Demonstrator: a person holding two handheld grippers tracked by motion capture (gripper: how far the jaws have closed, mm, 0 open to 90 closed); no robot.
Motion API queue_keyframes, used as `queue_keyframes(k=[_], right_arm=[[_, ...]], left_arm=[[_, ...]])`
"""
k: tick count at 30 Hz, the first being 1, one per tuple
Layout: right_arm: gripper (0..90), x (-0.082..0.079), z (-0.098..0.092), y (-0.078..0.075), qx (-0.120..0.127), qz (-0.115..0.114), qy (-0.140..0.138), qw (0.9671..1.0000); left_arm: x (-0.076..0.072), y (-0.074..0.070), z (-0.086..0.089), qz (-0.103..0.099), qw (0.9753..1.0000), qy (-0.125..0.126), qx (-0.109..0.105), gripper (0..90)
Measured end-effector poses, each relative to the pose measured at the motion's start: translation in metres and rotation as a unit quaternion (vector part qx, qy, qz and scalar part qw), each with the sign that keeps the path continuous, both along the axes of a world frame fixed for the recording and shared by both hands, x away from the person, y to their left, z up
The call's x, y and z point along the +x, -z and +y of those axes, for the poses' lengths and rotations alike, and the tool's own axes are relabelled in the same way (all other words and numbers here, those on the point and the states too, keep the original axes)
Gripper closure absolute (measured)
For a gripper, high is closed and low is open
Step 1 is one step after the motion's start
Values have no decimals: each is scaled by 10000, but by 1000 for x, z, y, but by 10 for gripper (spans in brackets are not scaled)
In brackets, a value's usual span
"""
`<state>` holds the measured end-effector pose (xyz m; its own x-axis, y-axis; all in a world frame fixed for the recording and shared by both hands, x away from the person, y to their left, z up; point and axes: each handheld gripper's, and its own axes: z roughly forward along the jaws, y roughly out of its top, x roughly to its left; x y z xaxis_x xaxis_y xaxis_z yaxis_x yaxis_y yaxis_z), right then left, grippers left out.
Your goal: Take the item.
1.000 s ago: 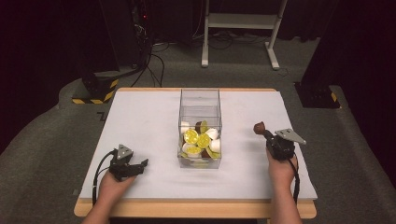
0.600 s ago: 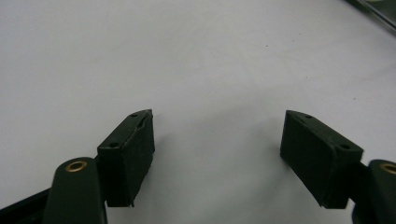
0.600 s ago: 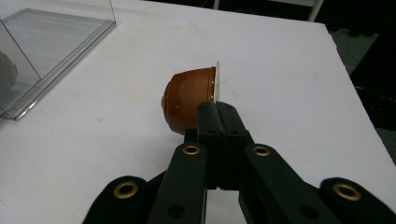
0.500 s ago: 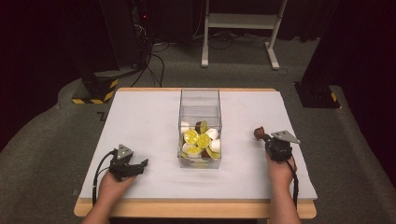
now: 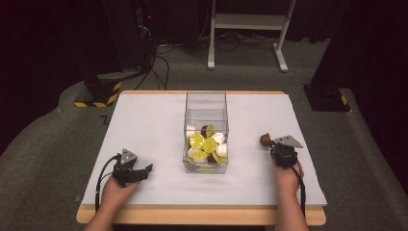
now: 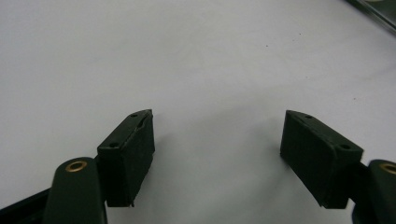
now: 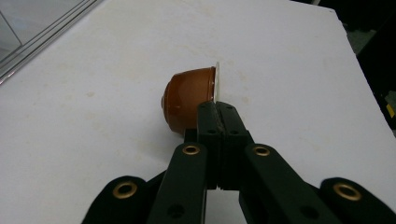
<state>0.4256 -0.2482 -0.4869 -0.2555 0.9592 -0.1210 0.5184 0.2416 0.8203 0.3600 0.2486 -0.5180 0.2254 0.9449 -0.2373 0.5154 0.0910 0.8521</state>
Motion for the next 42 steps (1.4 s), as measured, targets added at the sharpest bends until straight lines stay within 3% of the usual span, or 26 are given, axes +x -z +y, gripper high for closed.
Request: queue_keyframes(k=[11, 27, 39, 42], right_arm=[[882, 0, 11, 1, -65, 11, -178, 9998], [724, -4, 27, -7, 175, -159, -452, 9987], [529, -11, 36, -13, 297, -267, -463, 9981], [428, -14, 39, -13, 325, -189, -467, 9982]], left_arm=[[0, 0, 0, -1, 10000, -1, -2, 263], [0, 0, 0, 0, 10000, -2, -6, 263], [0, 0, 0, 0, 10000, -4, -9, 263], [0, 0, 0, 1, 10000, 0, -3, 263]])
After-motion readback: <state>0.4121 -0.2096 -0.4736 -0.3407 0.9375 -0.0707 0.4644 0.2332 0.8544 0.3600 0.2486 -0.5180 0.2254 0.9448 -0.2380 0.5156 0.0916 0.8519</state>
